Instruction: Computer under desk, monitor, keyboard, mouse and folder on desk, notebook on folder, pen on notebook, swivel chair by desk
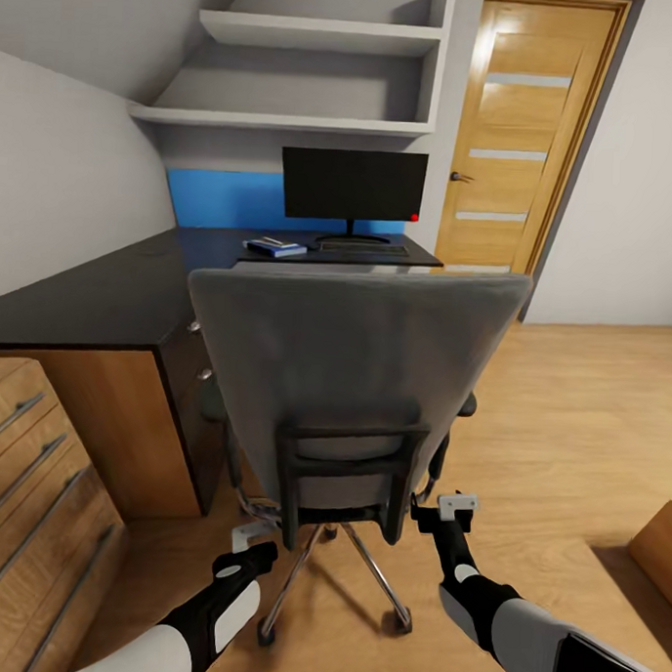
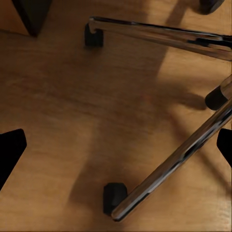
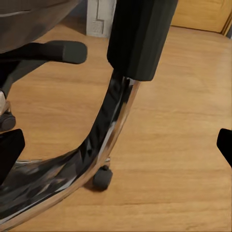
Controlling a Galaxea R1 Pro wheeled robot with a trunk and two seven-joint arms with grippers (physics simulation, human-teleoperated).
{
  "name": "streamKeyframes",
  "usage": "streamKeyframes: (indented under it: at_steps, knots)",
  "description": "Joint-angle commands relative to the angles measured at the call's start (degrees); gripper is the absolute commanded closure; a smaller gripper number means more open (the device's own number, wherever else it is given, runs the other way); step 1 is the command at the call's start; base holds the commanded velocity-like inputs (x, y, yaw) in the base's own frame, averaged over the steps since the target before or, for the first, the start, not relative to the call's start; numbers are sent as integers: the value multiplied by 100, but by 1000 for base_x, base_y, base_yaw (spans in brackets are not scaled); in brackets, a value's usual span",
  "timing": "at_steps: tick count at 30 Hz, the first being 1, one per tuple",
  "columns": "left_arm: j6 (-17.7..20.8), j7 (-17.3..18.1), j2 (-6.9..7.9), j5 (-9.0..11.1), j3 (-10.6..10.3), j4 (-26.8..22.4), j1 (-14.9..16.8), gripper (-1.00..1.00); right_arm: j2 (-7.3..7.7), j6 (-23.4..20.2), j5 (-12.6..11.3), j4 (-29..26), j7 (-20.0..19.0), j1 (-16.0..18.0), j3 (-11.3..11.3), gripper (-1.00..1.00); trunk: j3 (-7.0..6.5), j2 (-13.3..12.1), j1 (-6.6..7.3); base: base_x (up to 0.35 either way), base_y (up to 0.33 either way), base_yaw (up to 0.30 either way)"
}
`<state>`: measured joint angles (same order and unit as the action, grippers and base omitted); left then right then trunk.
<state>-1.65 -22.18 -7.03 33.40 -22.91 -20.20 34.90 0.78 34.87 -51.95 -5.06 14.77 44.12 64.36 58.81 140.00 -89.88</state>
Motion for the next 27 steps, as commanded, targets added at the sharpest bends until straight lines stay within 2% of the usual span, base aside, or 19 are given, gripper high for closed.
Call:
streamKeyframes:
  at_steps: [1, 27]
  knots:
    - [-20, -6, 0, 44, -61, -71, 8, -100, 3, -15, -17, -13, 34, 0, 118, -100, 5, 1, -3, 321, 0, 0]
    - [-20, -6, 6, 44, -56, -71, 8, -100, 8, -15, -17, -13, 35, -9, 112, -100, 5, 1, -3, 321, 0, 0]
